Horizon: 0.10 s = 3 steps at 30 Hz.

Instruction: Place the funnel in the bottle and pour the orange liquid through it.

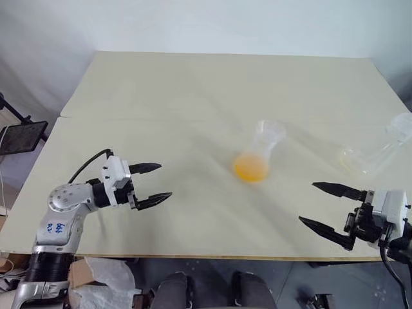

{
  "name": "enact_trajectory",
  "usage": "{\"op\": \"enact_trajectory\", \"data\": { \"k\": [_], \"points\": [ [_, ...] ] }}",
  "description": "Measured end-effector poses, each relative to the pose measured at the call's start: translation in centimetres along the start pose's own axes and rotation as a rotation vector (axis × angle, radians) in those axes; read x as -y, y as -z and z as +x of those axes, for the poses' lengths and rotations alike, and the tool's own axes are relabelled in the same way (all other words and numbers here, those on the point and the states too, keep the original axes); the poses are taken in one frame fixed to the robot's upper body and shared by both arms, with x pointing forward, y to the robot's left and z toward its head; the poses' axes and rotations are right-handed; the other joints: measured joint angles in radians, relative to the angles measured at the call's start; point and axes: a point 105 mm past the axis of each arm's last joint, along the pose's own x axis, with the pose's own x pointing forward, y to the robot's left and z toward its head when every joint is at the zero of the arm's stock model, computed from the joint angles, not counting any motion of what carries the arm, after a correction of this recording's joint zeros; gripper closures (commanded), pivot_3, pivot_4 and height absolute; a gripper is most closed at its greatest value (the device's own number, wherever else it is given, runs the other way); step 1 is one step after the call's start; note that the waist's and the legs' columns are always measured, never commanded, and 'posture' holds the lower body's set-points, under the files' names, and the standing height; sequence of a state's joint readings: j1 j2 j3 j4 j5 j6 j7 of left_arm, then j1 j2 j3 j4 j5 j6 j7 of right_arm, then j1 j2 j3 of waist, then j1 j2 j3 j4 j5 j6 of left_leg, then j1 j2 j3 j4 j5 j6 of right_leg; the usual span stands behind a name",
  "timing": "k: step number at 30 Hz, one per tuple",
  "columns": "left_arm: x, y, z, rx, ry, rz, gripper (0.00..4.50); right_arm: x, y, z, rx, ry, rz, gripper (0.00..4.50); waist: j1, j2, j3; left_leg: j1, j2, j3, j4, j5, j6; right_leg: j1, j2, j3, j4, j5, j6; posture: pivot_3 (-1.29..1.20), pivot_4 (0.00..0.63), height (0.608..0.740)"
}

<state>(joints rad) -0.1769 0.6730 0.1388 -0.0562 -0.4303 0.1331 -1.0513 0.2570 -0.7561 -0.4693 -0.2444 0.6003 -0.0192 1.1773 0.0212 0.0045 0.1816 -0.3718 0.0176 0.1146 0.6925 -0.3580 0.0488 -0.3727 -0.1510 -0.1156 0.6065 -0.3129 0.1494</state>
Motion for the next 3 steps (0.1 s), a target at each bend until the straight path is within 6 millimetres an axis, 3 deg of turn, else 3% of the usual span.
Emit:
{"op": "enact_trajectory", "data": {
  "k": [3],
  "points": [
    [0.21,-0.29,-0.26,-0.001,-0.026,0.012,0.0,0.86,0.56,-0.52,-0.008,0.021,-0.013,0.05,0.0,0.0,0.0,0.0,0.0,0.0,0.0,0.0,0.0,0.0,0.0,0.0,0.0,0.0,0.0,0.0,0.15,0.74]
  ]
}}
